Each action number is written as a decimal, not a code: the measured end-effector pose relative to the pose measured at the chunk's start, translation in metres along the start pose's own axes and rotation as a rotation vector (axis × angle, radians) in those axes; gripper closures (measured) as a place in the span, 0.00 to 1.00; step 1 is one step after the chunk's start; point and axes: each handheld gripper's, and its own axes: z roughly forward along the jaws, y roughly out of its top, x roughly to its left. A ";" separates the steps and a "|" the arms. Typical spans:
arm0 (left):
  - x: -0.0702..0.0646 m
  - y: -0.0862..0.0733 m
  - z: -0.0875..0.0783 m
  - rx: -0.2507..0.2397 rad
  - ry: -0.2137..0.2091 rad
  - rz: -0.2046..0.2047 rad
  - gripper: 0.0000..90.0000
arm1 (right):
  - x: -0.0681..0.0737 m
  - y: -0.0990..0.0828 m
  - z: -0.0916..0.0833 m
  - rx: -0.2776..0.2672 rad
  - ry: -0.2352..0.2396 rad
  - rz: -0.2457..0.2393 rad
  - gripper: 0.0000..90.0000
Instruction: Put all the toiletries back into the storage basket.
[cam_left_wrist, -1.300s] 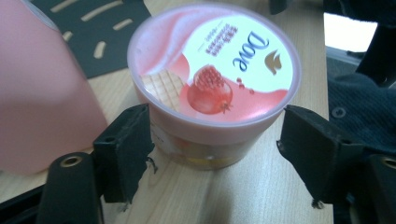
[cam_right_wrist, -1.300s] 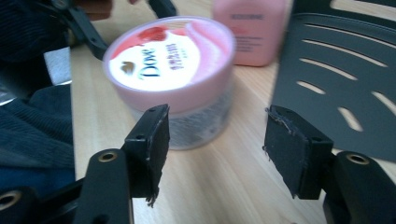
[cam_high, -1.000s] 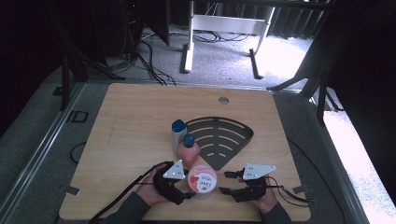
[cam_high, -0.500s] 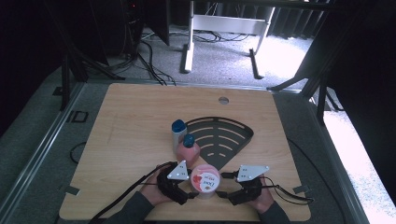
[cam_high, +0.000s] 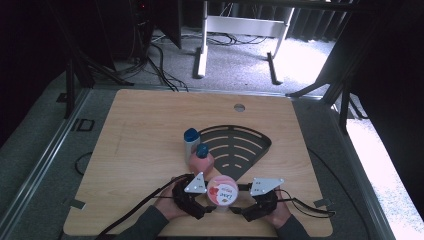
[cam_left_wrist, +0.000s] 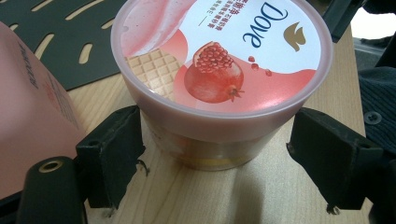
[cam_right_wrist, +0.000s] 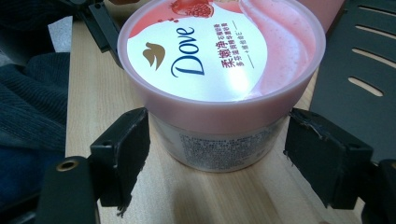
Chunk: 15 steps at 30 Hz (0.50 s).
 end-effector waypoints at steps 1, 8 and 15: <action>-0.001 0.000 0.000 -0.002 0.005 0.001 0.20 | 0.000 0.000 0.000 -0.001 -0.002 0.000 0.23; -0.003 0.001 0.003 0.013 0.030 0.029 0.19 | -0.001 0.000 0.001 -0.003 -0.005 -0.002 0.21; -0.004 0.002 0.003 -0.001 0.030 0.022 0.19 | 0.002 0.002 0.000 0.005 -0.027 -0.016 0.20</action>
